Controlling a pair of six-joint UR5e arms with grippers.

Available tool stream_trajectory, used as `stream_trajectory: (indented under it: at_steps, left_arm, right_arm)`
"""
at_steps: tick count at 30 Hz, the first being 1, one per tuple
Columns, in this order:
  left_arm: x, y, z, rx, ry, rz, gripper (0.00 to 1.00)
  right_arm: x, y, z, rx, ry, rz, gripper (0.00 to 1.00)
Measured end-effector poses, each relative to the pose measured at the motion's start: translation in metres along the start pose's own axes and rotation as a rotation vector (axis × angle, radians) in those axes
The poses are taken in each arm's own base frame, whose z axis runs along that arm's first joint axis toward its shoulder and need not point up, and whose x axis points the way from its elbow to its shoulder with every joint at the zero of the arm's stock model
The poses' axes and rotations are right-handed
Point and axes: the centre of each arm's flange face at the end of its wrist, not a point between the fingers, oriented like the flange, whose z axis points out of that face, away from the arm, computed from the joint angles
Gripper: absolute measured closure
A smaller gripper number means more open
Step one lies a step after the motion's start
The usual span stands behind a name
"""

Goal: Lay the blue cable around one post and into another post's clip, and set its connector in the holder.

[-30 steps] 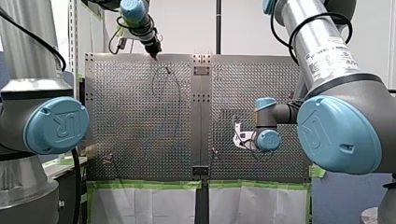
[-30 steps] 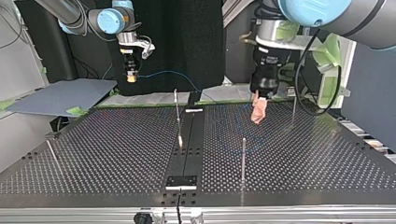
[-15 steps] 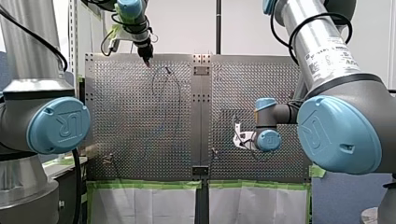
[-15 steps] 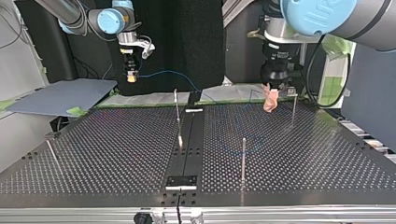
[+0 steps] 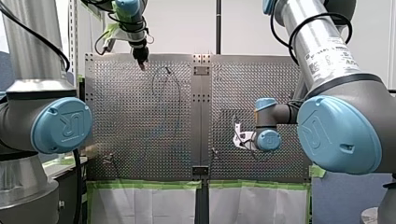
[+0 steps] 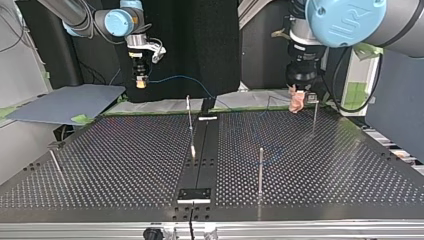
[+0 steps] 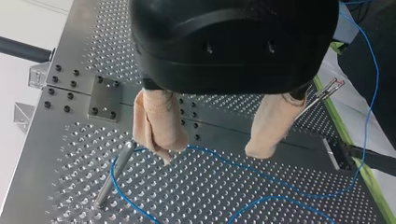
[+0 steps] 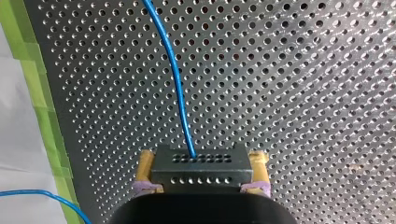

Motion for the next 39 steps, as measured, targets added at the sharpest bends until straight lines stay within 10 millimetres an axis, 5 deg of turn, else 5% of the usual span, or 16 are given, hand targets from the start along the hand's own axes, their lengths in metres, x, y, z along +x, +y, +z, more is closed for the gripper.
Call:
stream_trajectory:
  at_steps: [39]
  left_arm:
    - [-0.0016,0.0086,0.0056,-0.017,0.005,0.008,0.0]
  right_arm:
    - [-0.0008,0.0004,-0.0002,-0.001,-0.004,-0.003,1.0]
